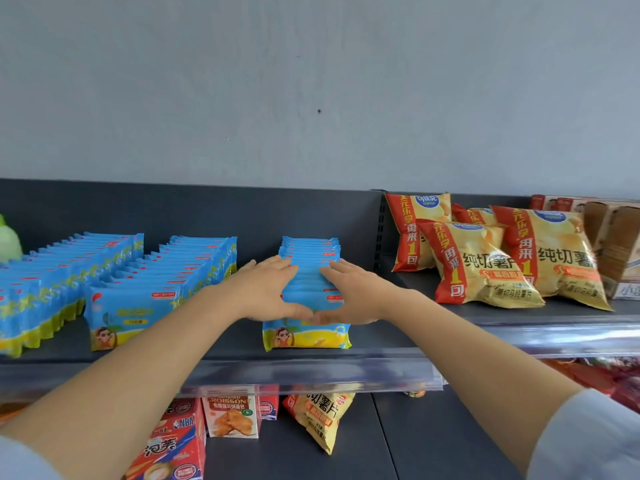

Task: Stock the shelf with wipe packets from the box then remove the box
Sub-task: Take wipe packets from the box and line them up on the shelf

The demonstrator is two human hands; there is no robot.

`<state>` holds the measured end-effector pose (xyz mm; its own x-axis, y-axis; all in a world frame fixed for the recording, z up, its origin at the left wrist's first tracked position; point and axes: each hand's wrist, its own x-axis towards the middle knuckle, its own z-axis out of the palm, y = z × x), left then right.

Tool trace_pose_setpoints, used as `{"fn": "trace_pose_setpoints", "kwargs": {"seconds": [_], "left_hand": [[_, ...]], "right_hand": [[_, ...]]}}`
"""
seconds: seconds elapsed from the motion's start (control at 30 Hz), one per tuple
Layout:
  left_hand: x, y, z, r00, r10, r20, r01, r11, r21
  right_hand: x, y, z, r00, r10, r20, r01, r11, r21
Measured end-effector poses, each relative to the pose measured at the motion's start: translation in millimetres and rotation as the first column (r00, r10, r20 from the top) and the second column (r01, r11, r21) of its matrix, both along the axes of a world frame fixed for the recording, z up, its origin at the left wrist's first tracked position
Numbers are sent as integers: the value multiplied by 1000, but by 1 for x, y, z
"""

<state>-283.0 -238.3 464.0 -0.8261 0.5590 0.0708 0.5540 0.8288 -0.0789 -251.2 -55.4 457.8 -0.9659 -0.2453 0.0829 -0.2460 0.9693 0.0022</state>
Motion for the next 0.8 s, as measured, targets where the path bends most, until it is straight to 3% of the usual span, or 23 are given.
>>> {"fn": "trace_pose_setpoints", "kwargs": {"seconds": [0.17, 0.33, 0.6, 0.8], "left_hand": [[2, -2, 10, 998, -20, -54, 25, 996, 82], [11, -1, 19, 988, -28, -152, 48, 991, 126], [43, 22, 32, 941, -55, -333, 120, 977, 176], [90, 51, 39, 887, -156, -434, 221, 970, 102]], "right_hand": [[14, 7, 5, 998, -68, -18, 66, 995, -76], [36, 13, 16, 982, -127, -142, 114, 989, -94], [94, 31, 30, 894, -275, -355, 299, 954, 14], [145, 62, 31, 842, -394, -370, 442, 896, 51]]}}
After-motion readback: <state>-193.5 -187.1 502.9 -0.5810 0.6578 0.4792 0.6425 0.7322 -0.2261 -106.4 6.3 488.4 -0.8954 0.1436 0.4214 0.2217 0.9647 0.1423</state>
